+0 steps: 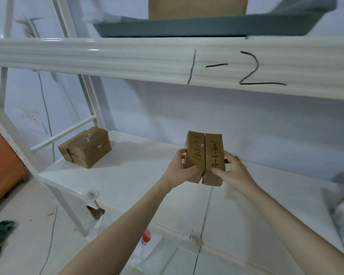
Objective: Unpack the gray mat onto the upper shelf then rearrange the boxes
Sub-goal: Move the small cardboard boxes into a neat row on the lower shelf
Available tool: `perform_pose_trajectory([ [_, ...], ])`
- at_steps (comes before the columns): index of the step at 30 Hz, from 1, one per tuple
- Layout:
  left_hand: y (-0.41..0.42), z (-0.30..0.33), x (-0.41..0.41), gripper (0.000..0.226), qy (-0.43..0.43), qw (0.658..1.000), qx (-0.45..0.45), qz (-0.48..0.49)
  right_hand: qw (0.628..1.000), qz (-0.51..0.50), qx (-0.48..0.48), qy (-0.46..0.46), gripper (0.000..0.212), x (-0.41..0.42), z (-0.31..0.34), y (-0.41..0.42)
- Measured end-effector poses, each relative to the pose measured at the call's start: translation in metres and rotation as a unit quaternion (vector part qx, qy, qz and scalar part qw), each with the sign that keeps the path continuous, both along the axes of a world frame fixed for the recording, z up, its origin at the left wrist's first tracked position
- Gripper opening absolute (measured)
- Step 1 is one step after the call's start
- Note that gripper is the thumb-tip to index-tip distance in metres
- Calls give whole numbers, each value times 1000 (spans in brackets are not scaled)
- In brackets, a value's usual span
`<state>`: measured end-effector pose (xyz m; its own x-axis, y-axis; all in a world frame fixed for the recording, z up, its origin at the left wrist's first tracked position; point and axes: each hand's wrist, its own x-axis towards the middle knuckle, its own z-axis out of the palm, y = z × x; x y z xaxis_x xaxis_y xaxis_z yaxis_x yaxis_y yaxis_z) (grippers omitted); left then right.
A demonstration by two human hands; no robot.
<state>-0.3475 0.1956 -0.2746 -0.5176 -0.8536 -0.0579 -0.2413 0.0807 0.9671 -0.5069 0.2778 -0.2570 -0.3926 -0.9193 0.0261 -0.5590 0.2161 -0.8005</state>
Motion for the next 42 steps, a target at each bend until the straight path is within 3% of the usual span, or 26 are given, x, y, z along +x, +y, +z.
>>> perform_pose_trajectory([
  [9,87,-3,-116,66,0,999,21,-43,998,-22,47,31,50,-113,1,100],
  [18,141,-37,-201,67,-52,992,52,-101,982,-30,182,36,97,-187,-25,162],
  [28,168,-70,-233,74,-116,980,83,-135,971,-26,234,46,98,-222,-53,189],
  [32,176,-78,-237,81,-121,978,88,-146,953,-41,244,174,78,-226,-55,192],
  [35,181,-76,-241,87,-130,976,81,-156,946,-45,231,221,72,-228,-55,193],
  [39,176,-73,-240,72,-163,971,32,-172,942,-21,242,230,74,-226,-54,191],
  [42,169,-71,-234,75,-210,961,-32,-174,948,-17,224,227,79,-224,-50,188],
])
